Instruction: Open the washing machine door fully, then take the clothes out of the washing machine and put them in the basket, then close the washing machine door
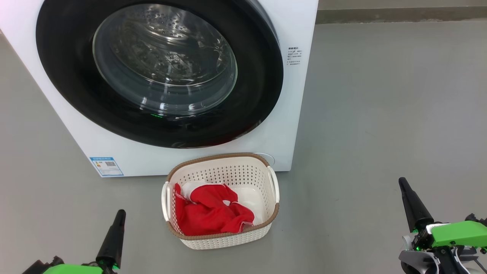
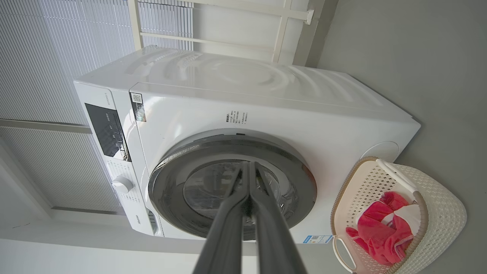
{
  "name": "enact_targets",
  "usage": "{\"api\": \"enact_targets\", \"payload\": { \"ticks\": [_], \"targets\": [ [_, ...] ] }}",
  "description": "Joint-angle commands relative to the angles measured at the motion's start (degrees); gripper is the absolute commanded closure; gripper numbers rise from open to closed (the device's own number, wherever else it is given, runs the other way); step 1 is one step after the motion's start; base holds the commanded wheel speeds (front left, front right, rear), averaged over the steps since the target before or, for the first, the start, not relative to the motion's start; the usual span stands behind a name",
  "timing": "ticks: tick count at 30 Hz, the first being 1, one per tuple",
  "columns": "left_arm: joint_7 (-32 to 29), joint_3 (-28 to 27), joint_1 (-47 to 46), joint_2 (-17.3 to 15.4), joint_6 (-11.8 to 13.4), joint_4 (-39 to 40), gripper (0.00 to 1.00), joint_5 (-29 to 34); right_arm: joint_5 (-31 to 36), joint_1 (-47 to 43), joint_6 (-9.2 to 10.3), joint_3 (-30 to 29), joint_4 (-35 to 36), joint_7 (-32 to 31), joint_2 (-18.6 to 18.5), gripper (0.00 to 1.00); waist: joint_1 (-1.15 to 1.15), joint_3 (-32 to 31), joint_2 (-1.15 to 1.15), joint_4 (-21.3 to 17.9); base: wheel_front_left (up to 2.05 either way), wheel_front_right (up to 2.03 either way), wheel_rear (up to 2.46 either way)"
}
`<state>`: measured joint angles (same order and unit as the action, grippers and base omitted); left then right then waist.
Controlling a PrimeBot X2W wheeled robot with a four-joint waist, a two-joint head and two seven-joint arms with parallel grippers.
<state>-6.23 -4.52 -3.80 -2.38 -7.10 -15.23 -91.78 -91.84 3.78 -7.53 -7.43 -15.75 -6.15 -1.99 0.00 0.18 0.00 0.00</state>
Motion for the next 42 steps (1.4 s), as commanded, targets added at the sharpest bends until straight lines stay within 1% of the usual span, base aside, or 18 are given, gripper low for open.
{"api": "enact_targets", "payload": {
  "ticks": [1, 42],
  "targets": [
    [-0.3, -2.0, -2.4, -0.5, -0.4, 1.2, 1.00, -0.4, -0.3, 2.4, 0.04, 0.9, 1.7, -0.3, -0.9, 1.00, 0.00, 0.0, 0.00, 0.0, 0.00, 0.00, 0.00],
    [-0.3, -2.0, -2.4, -0.5, -0.4, 1.2, 1.00, -0.4, -0.3, 2.4, 0.04, 0.9, 1.7, -0.3, -0.9, 1.00, 0.00, 0.0, 0.00, 0.0, 0.00, 0.00, 0.00]
  ]
}}
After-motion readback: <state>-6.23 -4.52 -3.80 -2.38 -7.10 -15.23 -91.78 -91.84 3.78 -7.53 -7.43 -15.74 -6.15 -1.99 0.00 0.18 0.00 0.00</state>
